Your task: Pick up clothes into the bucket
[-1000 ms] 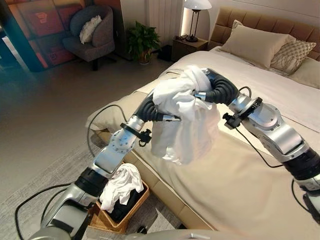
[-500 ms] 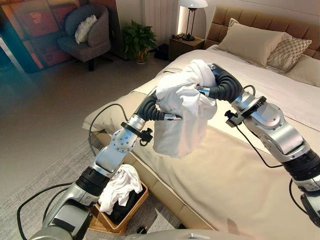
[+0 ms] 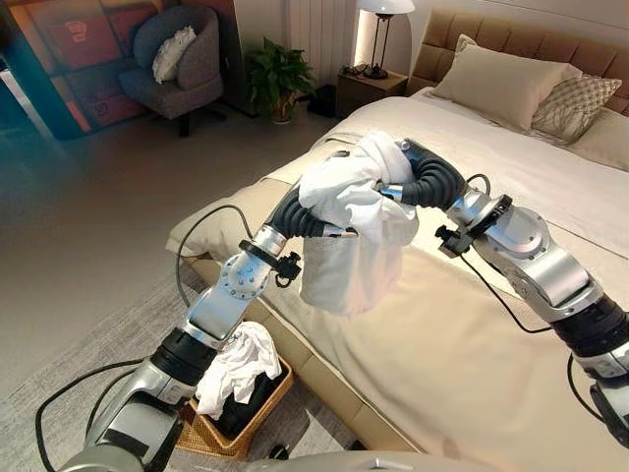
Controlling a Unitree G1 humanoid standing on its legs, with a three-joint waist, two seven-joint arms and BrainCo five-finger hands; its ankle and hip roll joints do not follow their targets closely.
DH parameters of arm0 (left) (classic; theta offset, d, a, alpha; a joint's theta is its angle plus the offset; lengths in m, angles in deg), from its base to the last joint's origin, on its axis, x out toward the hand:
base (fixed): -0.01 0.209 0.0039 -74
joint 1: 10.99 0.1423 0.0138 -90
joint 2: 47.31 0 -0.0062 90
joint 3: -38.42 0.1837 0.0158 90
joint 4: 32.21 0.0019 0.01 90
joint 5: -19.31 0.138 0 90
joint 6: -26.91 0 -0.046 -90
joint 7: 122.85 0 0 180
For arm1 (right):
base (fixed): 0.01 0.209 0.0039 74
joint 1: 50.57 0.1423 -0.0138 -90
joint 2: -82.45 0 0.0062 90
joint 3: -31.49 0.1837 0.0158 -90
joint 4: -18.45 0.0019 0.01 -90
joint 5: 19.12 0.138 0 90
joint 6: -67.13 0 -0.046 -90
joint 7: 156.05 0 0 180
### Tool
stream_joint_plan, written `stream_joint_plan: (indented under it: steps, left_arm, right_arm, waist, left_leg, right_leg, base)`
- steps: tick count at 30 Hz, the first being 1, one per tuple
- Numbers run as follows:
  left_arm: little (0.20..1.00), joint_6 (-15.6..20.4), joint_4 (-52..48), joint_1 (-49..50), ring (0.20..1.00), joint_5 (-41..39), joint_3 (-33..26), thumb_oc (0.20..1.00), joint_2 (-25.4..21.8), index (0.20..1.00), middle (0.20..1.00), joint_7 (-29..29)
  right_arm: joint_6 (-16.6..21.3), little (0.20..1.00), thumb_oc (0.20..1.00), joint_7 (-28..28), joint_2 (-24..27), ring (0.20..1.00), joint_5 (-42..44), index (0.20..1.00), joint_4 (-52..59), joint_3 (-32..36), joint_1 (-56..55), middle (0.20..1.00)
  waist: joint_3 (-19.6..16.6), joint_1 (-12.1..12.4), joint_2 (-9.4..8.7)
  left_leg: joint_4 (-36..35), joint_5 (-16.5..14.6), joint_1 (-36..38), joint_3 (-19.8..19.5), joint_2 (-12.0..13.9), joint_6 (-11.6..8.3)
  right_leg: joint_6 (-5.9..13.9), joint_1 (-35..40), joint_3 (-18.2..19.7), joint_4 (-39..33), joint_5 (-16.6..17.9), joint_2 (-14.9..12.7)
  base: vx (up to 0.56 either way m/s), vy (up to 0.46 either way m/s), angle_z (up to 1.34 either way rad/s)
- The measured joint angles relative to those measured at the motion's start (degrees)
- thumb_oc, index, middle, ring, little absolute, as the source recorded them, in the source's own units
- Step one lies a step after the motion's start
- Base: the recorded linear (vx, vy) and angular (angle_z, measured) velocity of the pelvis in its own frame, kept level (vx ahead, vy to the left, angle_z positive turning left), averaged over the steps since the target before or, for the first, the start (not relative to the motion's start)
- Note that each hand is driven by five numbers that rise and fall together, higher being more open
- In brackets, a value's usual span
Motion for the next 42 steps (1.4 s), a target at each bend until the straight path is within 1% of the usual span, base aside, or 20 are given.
stream_joint_plan:
  steps: [4, 10, 11, 12, 13, 21, 30, 31, 32, 33, 35, 39, 42]
  left_arm:
    - [1.000, 0.0, 0.2, -0.1, 1.000, -2.3, 0.6, 1.000, 0.4, 1.000, 1.000, -0.1]
    - [1.000, 0.0, 1.5, -0.2, 1.000, -2.2, 0.9, 1.000, 0.8, 1.000, 1.000, -0.2]
    - [0.511, 0.1, 1.5, -0.2, 0.511, -2.3, 0.9, 0.511, 0.8, 0.511, 0.511, -0.2]
    - [0.260, 0.1, 1.5, -0.2, 0.260, -2.3, 0.9, 0.260, 0.8, 0.260, 0.260, -0.1]
    - [0.200, 0.2, 1.5, -0.2, 0.200, -2.4, 0.9, 0.200, 0.7, 0.200, 0.200, 0.0]
    - [0.200, 0.4, 1.0, 0.0, 0.200, -6.2, 0.9, 0.200, -1.0, 0.200, 0.200, 3.0]
    - [0.200, 1.0, 0.7, 0.2, 0.200, -6.7, 0.9, 0.200, -3.8, 0.200, 0.200, 4.9]
    - [0.200, 1.3, 0.7, 0.3, 0.200, -6.8, 0.9, 0.200, -4.3, 0.200, 0.200, 5.0]
    - [0.200, 1.4, 0.7, 0.3, 0.200, -6.8, 0.9, 0.200, -4.3, 0.200, 0.200, 5.0]
    - [0.200, 1.5, 0.7, 0.6, 0.200, -7.0, 0.6, 0.200, -4.5, 0.200, 0.200, 5.0]
    - [0.200, 1.4, 0.7, 1.2, 0.200, -7.4, 0.1, 0.200, -4.5, 0.200, 0.200, 5.0]
    - [0.200, 1.2, 1.1, 4.1, 0.200, -8.7, -3.2, 0.200, -4.7, 0.200, 0.200, 5.0]
    - [0.200, 0.7, 1.4, 6.3, 0.200, -11.4, -5.9, 0.200, -4.8, 0.200, 0.200, 5.2]
  right_arm:
    - [-0.1, 0.200, 0.200, 0.0, -2.4, 0.200, 0.0, 0.200, 0.0, -0.3, 0.0, 0.200]
    - [-0.1, 0.200, 0.200, 0.0, -2.6, 0.200, 0.0, 0.200, -0.1, -2.0, 0.1, 0.200]
    - [-0.1, 0.200, 0.200, 0.0, -2.6, 0.200, 0.0, 0.200, -0.1, -2.0, 0.1, 0.200]
    - [-0.1, 0.200, 0.200, 0.0, -2.6, 0.200, 0.0, 0.200, -0.1, -2.0, 0.1, 0.200]
    - [-0.1, 0.200, 0.200, 0.0, -2.7, 0.200, 0.0, 0.200, -0.1, -2.0, 0.1, 0.200]
    - [-0.2, 0.200, 0.200, -0.1, -3.6, 0.200, 0.0, 0.200, -0.1, -2.0, 0.1, 0.200]
    - [-0.6, 0.200, 0.200, -0.5, -4.4, 0.200, 0.0, 0.200, -0.1, -2.0, 0.1, 0.200]
    - [-0.6, 0.235, 0.235, -0.8, -4.4, 0.235, 0.0, 0.235, -0.1, -2.0, 0.1, 0.235]
    - [-0.6, 0.642, 0.642, -0.8, -4.4, 0.642, 0.0, 0.642, -0.1, -2.0, 0.1, 0.642]
    - [-0.6, 1.000, 1.000, -0.9, -4.4, 1.000, 0.0, 1.000, 0.0, -2.0, 0.1, 1.000]
    - [-0.6, 1.000, 1.000, -1.1, -4.4, 1.000, 0.0, 1.000, 0.0, -2.0, 0.1, 1.000]
    - [-0.6, 1.000, 1.000, -1.1, -4.4, 1.000, 0.0, 1.000, 0.1, -1.4, 0.0, 1.000]
    - [-0.6, 1.000, 1.000, -1.0, -4.4, 1.000, -0.1, 1.000, 0.7, 1.7, 0.0, 1.000]
  waist:
    - [0.0, 0.1, 0.00]
    - [0.0, 0.1, -0.01]
    - [0.0, 0.0, -0.01]
    - [0.0, 0.0, -0.01]
    - [0.0, 0.2, -0.01]
    - [0.0, 0.1, 0.01]
    - [0.0, 0.1, 0.05]
    - [0.0, 0.1, 0.05]
    - [0.0, 0.1, 0.06]
    - [0.0, 0.1, 0.07]
    - [0.0, 0.1, 0.08]
    - [0.0, 0.0, 0.23]
    - [0.0, 0.1, 0.39]
  left_leg:
    - [0.0, 0.0, 0.0, -0.2, 0.0, 0.00]
    - [0.0, 0.0, 0.0, -0.2, -0.1, 0.00]
    - [0.0, 0.0, 0.0, -0.2, -0.1, 0.00]
    - [0.0, 0.0, 0.0, -0.2, -0.1, 0.00]
    - [0.0, 0.0, 0.0, -0.2, 0.0, 0.00]
    - [0.0, 0.0, 0.2, -0.1, 0.0, 0.00]
    - [0.0, 0.0, 0.6, 0.0, 0.1, -0.05]
    - [0.0, 0.0, 0.6, 0.0, 0.1, -0.05]
    - [0.0, 0.0, 0.6, 0.0, 0.1, -0.05]
    - [0.0, 0.0, 0.7, 0.0, 0.1, -0.04]
    - [0.0, 0.0, 0.7, 0.0, 0.1, -0.04]
    - [0.0, 0.0, 0.7, 0.1, 0.1, -0.04]
    - [0.0, -0.1, 0.7, 0.1, 0.1, -0.06]
  right_leg:
    - [-0.22, 0.1, -0.2, 0.1, 0.1, 0.0]
    - [-0.10, 0.1, -0.2, 0.1, 0.1, -0.1]
    - [-0.06, 0.1, -0.2, 0.1, 0.0, 0.0]
    - [-0.06, 0.1, -0.2, 0.1, 0.0, 0.0]
    - [-0.05, 0.1, -0.2, 0.1, 0.0, 0.0]
    - [-0.13, 0.2, -0.1, 0.1, 0.0, 0.0]
    - [-0.07, 0.6, 0.0, 0.0, -0.3, 0.0]
    - [-0.07, 0.6, 0.0, 0.0, -0.3, 0.0]
    - [-0.07, 0.6, 0.0, 0.0, -0.3, 0.0]
    - [-0.07, 0.6, 0.0, 0.0, -0.3, 0.0]
    - [-0.08, 0.6, 0.0, 0.0, -0.3, 0.0]
    - [-0.08, 0.6, 0.1, 0.0, -0.3, 0.1]
    - [-0.25, 0.6, 0.1, 0.0, -0.2, 0.0]
  base:
    - [0.01, -0.001, 0.02]
    - [-0.02, 0.005, 0.00]
    - [0.00, 0.000, 0.00]
    - [0.00, 0.000, 0.00]
    - [0.00, 0.000, 0.00]
    - [0.00, -0.001, 0.00]
    - [0.00, 0.000, 0.00]
    - [0.00, 0.000, 0.00]
    - [0.00, 0.000, 0.00]
    - [0.00, 0.000, 0.00]
    - [0.00, 0.000, 0.00]
    - [-0.02, 0.005, -0.01]
    - [0.00, 0.000, 0.00]
